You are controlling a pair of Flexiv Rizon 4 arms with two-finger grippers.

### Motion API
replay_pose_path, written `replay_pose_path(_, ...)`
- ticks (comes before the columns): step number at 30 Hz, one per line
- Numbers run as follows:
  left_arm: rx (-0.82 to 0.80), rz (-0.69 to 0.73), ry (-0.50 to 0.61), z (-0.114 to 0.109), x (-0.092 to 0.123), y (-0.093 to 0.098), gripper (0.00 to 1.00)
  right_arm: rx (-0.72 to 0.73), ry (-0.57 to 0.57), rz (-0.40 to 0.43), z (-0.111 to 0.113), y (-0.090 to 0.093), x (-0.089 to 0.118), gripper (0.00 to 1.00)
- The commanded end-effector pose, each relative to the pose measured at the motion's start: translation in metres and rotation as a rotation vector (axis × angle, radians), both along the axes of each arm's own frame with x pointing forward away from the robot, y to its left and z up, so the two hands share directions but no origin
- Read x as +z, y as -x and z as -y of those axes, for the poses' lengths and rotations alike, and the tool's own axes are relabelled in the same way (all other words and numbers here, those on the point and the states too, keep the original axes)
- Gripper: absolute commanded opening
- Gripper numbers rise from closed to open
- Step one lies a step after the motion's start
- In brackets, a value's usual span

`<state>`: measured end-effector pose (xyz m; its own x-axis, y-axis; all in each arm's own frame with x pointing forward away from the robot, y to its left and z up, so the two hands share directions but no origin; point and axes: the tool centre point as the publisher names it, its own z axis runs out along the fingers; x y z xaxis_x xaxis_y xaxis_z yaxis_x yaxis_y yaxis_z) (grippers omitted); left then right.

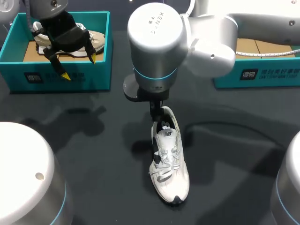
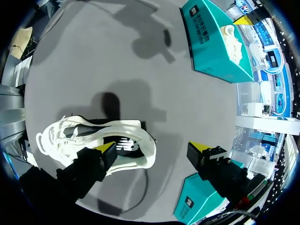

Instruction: Take the shoe out of the shoebox, open the shoe tongue, remove and reinsert the insole, then place the shoe into the shoebox

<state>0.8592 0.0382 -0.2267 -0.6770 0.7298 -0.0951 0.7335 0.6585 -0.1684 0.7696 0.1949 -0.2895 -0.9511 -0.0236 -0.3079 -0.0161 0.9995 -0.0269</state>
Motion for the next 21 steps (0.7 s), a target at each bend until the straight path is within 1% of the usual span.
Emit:
replay_pose_path(1, -0.001, 0.001, -0.002, 0.0, 0.0, 0.0, 1.0, 0.017, -0.002, -0.009, 0.007, -0.006, -0.009, 1.0)
replay_pose_path(7, -0.001, 0.001, -0.002, 0.0, 0.0, 0.0, 1.0, 0.031, 0.024, -0.031, 0.01, -0.015, -0.022, 1.0)
replay_pose_path(13, -0.001, 0.001, -0.002, 0.0, 0.0, 0.0, 1.0, 0.024, 0.024, -0.044, 0.014, -0.021, -0.035, 1.0)
replay_pose_path(16, -0.001, 0.001, -0.002, 0.0, 0.0, 0.0, 1.0, 0.021, 0.019, -0.051, 0.017, -0.022, -0.041, 0.93)
replay_pose_path(17, -0.001, 0.001, -0.002, 0.0, 0.0, 0.0, 1.0, 0.021, 0.016, -0.053, 0.018, -0.022, -0.043, 0.93)
replay_pose_path(18, -0.001, 0.001, -0.002, 0.0, 0.0, 0.0, 1.0, 0.02, 0.014, -0.057, 0.019, -0.023, -0.045, 0.9)
replay_pose_path(19, -0.001, 0.001, -0.002, 0.0, 0.0, 0.0, 1.0, 0.017, 0.009, -0.059, 0.02, -0.023, -0.046, 0.89)
replay_pose_path(21, -0.001, 0.001, -0.002, 0.0, 0.0, 0.0, 1.0, 0.007, 0.005, -0.063, 0.022, -0.023, -0.05, 0.84)
